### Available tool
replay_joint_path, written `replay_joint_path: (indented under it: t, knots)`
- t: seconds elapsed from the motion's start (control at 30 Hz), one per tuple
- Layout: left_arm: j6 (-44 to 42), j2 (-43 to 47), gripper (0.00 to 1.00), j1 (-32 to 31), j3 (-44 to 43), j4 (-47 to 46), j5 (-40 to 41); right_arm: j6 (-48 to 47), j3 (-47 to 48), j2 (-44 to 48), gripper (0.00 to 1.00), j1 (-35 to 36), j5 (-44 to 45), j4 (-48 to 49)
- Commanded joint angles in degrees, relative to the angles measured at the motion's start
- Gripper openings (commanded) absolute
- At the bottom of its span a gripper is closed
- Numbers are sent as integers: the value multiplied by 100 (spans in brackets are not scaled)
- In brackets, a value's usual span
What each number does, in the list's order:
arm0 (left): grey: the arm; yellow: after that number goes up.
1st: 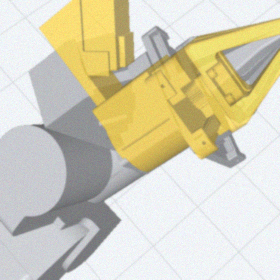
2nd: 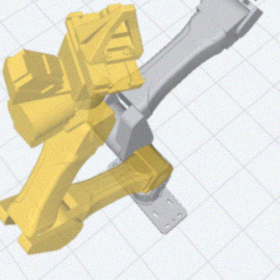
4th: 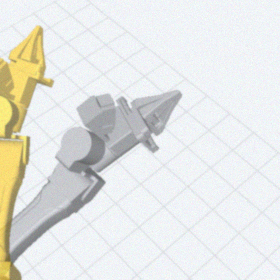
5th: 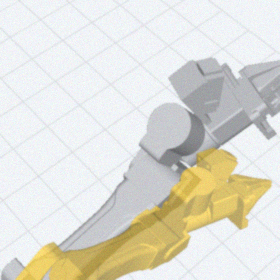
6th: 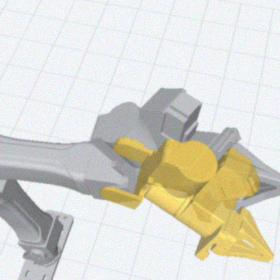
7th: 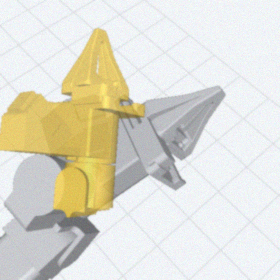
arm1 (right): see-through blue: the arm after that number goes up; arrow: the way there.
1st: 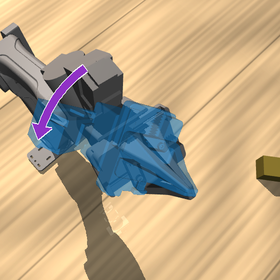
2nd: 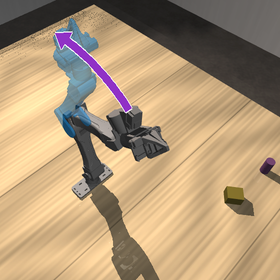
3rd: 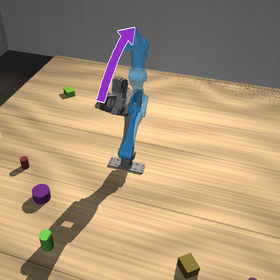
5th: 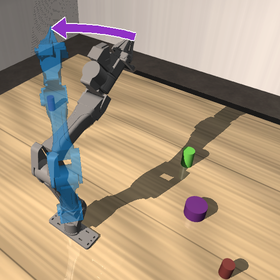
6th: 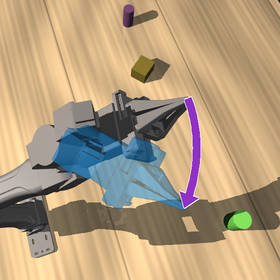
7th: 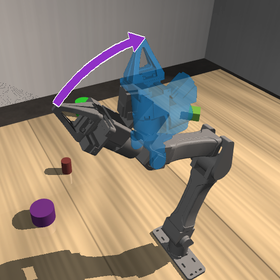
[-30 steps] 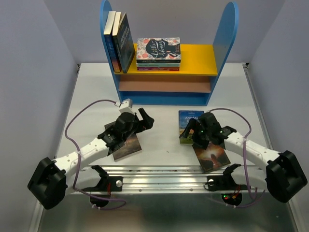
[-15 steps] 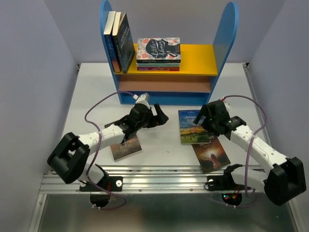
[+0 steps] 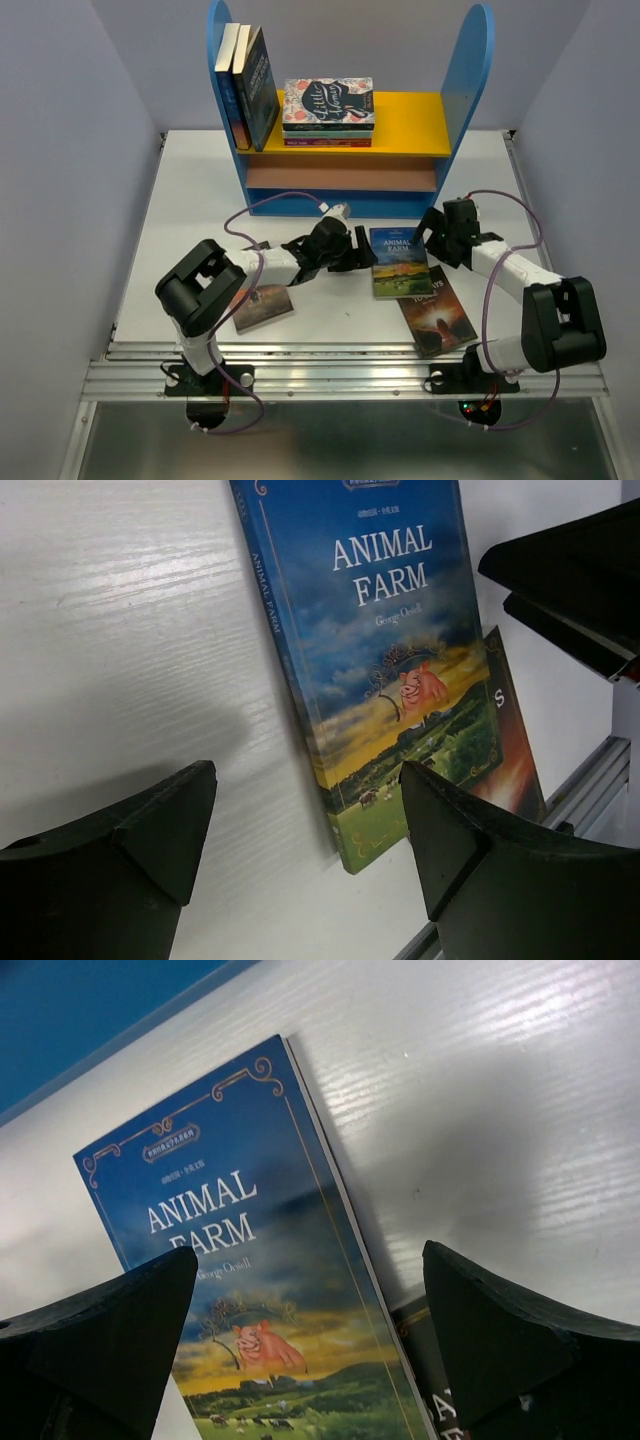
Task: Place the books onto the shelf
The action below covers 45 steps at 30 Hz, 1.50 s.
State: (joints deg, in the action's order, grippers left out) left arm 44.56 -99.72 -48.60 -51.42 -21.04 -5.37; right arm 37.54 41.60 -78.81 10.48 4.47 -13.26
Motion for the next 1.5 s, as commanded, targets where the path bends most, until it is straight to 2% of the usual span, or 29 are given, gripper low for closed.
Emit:
replay_joint_path:
  t: [0.0, 0.03, 0.07, 0.17, 0.37, 0.53, 0.83, 1.07, 1.47]
  knots:
    - [80, -108, 84, -132, -342, -85, -62, -238, -29, -152, 100, -55, -385, 780]
    - [114, -196, 82, -185, -360, -85, -35, -273, -117, -205, 100, -55, -638, 876]
    - [115, -258, 75, -202, -386, -59, -17, -282, -144, -232, 100, -55, -727, 1017]
    - [141, -468, 69, -220, -553, 73, -17, -317, -231, -363, 100, -55, -912, 1097]
    - [115, -654, 66, -290, -755, 205, 79, -274, -548, -408, 100, -55, -1185, 1229]
    - [71, -821, 56, -343, -1001, 573, 430, -203, -802, -110, 100, -55, -1448, 1229]
    - [36, -1216, 53, -370, -1318, 856, 361, -27, -909, 199, 100, -55, -1545, 1220]
    - [71, -1330, 46, -396, -1423, 856, 211, 157, -926, 128, 100, -55, -2152, 1264]
    - [141, -1304, 45, -493, -1424, 891, 238, 561, -961, 989, 100, -55, -3294, 2046]
